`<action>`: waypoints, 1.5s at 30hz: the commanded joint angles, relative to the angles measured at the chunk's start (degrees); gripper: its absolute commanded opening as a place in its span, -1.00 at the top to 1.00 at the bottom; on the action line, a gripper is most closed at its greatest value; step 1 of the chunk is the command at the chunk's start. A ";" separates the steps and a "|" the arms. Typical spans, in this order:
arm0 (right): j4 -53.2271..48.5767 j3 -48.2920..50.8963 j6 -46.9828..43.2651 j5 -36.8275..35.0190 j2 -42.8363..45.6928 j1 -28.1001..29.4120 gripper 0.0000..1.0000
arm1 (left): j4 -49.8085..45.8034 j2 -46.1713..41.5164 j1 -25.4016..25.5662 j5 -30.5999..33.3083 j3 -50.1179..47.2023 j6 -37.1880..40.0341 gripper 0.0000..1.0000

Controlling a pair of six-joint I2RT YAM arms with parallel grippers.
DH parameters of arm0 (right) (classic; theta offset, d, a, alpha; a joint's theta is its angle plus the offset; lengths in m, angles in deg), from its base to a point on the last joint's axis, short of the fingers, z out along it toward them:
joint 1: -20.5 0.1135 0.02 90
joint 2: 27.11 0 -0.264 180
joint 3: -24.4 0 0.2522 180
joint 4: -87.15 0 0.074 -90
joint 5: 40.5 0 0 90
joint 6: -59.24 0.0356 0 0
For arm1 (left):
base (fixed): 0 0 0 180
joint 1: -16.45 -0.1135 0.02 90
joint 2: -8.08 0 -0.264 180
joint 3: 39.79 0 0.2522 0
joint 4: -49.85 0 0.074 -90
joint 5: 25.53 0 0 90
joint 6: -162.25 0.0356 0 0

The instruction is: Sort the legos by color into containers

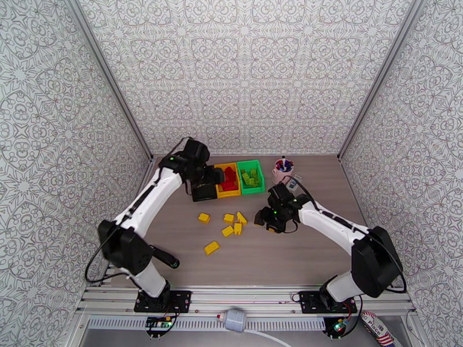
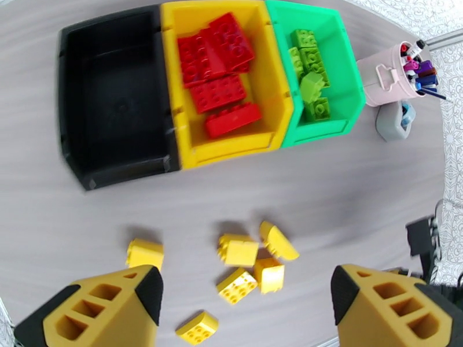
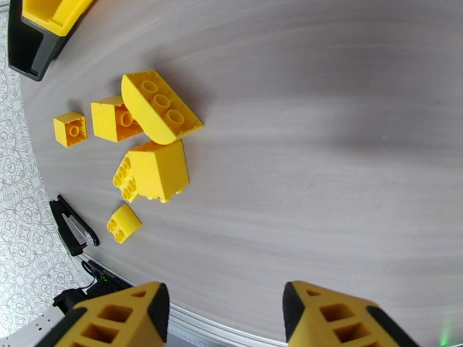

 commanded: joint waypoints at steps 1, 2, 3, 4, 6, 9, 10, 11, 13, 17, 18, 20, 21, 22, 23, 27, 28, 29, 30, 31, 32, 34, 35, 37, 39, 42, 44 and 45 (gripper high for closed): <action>-2.70 -4.61 -2.68 -0.30 -2.66 1.44 -0.13 | -0.61 -3.95 -1.52 3.00 -5.41 -1.81 -0.63; -3.05 -5.45 -3.02 -0.40 -3.36 1.78 -0.13 | -0.74 -5.04 -1.85 3.31 -6.99 -2.47 -0.63; -3.45 -6.54 -3.40 -0.62 -4.39 2.13 -0.13 | -0.82 -6.28 -2.18 3.55 -8.79 -3.33 -0.62; -3.95 -7.47 -3.80 -0.80 -5.25 2.54 -0.13 | -0.92 -7.34 -2.57 3.78 -10.60 -4.37 -0.62; -4.90 -9.70 -4.49 -1.19 -7.05 3.45 -0.13 | -0.95 -9.12 -3.10 3.87 -14.01 -6.95 -0.60; -6.51 -13.07 -5.73 -2.06 -9.59 5.08 -0.14 | 0.56 -11.30 -3.31 3.13 -19.53 -11.34 -0.59; -7.28 -14.19 -6.23 -2.55 -10.50 5.70 -0.15 | 1.51 -11.75 -3.33 2.46 -21.30 -13.13 -0.58; -8.00 -15.27 -6.67 -3.10 -11.19 6.18 -0.15 | 2.49 -11.90 -3.31 1.81 -22.90 -14.65 -0.57; -9.76 -17.66 -7.77 -4.14 -12.63 7.15 -0.16 | 4.20 -12.00 -3.23 0.65 -25.87 -18.49 -0.53; -12.42 -20.35 -9.44 -6.22 -13.80 8.31 -0.17 | 7.73 -11.85 -2.70 1.01 -30.28 -25.86 -0.49; -12.83 -20.59 -9.72 -6.65 -13.72 8.31 -0.17 | 8.06 -11.58 -2.61 1.89 -30.96 -28.08 -0.50; -13.63 -20.57 -10.30 -7.53 -13.39 8.34 -0.18 | 9.63 -11.00 -2.46 2.41 -32.34 -31.97 -0.49; -14.21 -20.48 -10.60 -8.17 -13.07 8.34 -0.18 | 10.84 -10.54 -2.49 2.27 -32.90 -33.71 -0.47; -14.74 -20.31 -11.06 -8.99 -12.78 8.32 -0.18 | 11.77 -9.93 -2.43 2.19 -33.25 -35.43 -0.45; -15.20 -20.15 -11.38 -9.60 -12.43 8.34 -0.19 | 12.40 -9.24 -2.43 1.97 -33.50 -36.65 -0.44; -16.84 -18.63 -12.93 -12.32 -10.52 8.32 -0.21 | 14.90 -5.79 -2.01 1.47 -33.20 -41.25 -0.44; -17.01 -18.11 -13.28 -12.88 -9.94 8.33 -0.23 | 15.38 -5.01 -1.93 1.39 -33.15 -42.27 -0.47; -17.15 -17.64 -13.55 -13.25 -9.49 8.36 -0.25 | 16.01 -4.35 -1.91 1.31 -33.22 -43.26 -0.50; -17.21 -17.04 -13.88 -13.53 -8.97 8.34 -0.27 | 16.73 -3.66 -1.86 1.21 -33.27 -44.32 -0.52; -17.29 -16.55 -13.95 -13.79 -8.50 8.34 -0.28 | 17.26 -3.07 -1.75 1.27 -33.27 -45.34 -0.53; -17.29 -16.04 -14.04 -13.96 -8.18 8.29 -0.29 | 17.69 -2.58 -1.79 1.39 -33.34 -46.16 -0.55; -17.22 -15.06 -14.15 -14.27 -7.44 8.34 -0.29 | 19.05 -1.32 -1.74 1.36 -33.56 -47.61 -0.56; -17.13 -14.72 -14.13 -14.26 -7.16 8.33 -0.29 | 19.31 -0.67 -1.78 1.35 -33.33 -48.01 -0.56; -16.89 -14.00 -14.04 -14.08 -6.71 8.34 -0.29 | 20.04 0.93 -1.86 1.08 -32.90 -48.63 -0.56; -16.62 -13.54 -14.03 -13.90 -6.51 8.34 -0.29 | 20.62 2.54 -1.80 0.98 -32.35 -49.05 -0.56; -16.43 -13.28 -14.31 -13.68 -6.67 8.33 -0.29 | 21.92 4.67 -2.07 0.79 -32.21 -50.04 -0.54; -16.32 -13.27 -14.48 -13.49 -6.83 8.31 -0.29 | 22.51 6.08 -2.26 0.81 -31.97 -50.24 -0.50; -16.24 -13.35 -14.57 -13.33 -6.99 8.29 -0.29 | 22.44 6.81 -2.41 1.10 -31.59 -50.12 -0.48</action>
